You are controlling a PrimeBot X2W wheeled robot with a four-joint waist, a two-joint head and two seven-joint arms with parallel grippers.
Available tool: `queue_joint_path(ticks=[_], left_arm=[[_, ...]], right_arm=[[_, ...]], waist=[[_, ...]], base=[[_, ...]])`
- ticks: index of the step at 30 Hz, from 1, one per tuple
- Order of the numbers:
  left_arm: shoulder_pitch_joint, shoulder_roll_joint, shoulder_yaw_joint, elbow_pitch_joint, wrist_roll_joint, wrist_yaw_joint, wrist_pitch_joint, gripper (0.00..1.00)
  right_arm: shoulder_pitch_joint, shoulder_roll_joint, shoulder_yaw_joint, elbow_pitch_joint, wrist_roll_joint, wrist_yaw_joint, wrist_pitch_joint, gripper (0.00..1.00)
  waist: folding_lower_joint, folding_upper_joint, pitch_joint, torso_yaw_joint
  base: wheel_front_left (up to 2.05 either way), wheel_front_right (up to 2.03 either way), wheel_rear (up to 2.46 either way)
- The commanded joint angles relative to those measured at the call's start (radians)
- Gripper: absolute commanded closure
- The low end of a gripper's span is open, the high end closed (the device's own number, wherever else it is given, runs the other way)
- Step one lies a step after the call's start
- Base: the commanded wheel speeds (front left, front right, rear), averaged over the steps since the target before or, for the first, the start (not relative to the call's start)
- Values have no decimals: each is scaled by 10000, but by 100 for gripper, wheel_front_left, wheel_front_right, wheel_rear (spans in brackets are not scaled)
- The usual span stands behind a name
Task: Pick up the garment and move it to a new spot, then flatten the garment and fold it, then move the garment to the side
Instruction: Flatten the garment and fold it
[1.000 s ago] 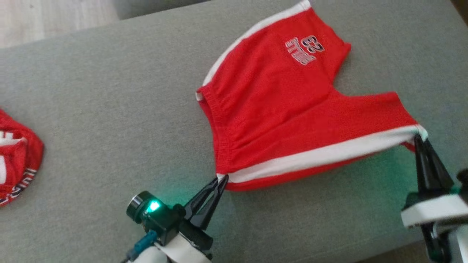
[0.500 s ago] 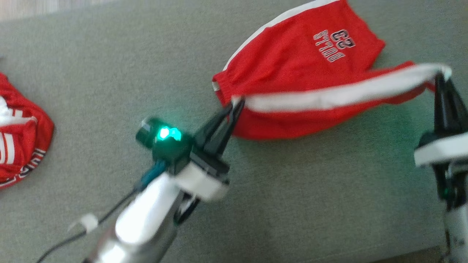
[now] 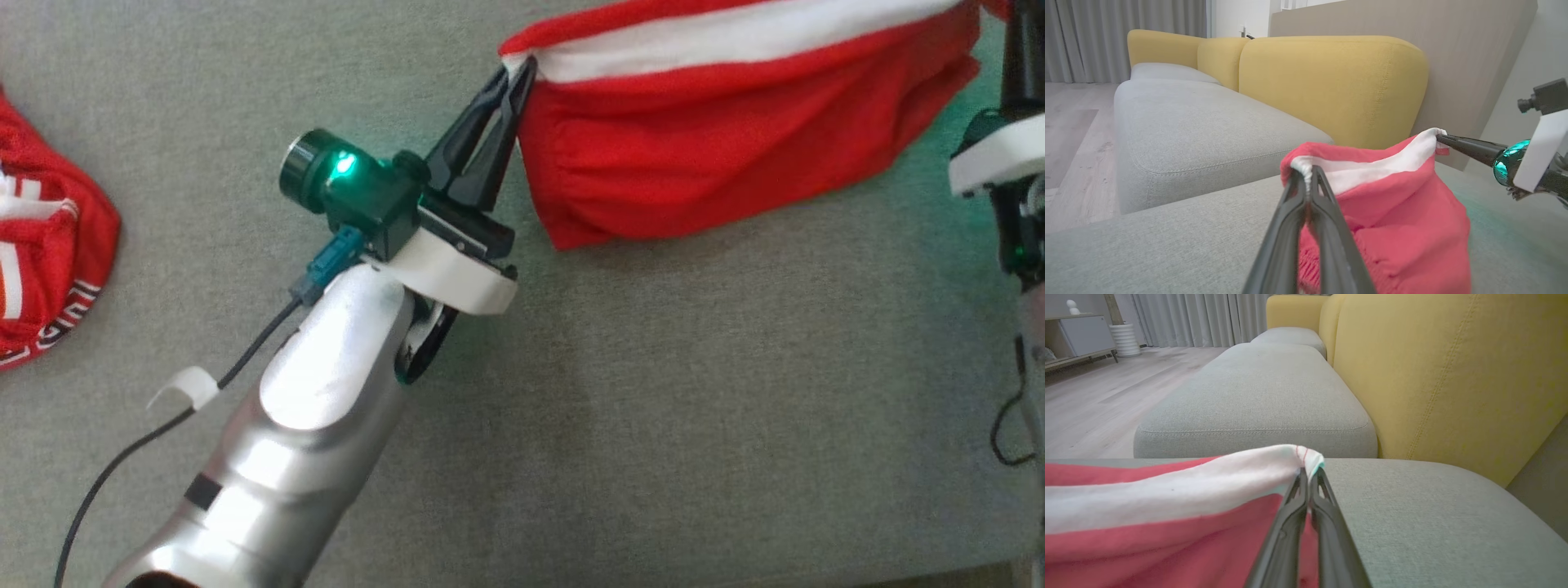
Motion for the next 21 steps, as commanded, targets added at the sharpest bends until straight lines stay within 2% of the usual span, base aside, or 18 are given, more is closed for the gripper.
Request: queue_joint_path(ticks=[1,2,3,9,15,21], left_arm=[[-340,27,385,-237,82,73,-48,73],[-350,2,444,-199,92,89,-48,6],[-349,-20,524,-199,102,129,-48,0],[90,-82,740,-565,242,263,-48,0],[1404,-98,1086,-1938,834,836,-48,0],[3054,-100,1461,-3481,1203,1355,-49,0]], right_arm=[[-295,-67,135,20,23,-7,-265,0],[-478,4,170,228,79,-7,-438,0],[-614,65,199,410,182,-7,-582,0],[-649,0,547,1063,500,-7,-909,0],[-507,-360,674,1901,1121,-7,-936,0],[-935,-747,826,2690,1682,-7,-399,0]], waist=[[-3,0,125,116],[-3,0,155,148],[-3,0,181,190],[-3,0,186,363],[-3,0,91,638],[-3,0,39,1153]], base=[[0,0,0],[0,0,0],[0,0,0],[0,0,0],[0,0,0],[0,0,0]])
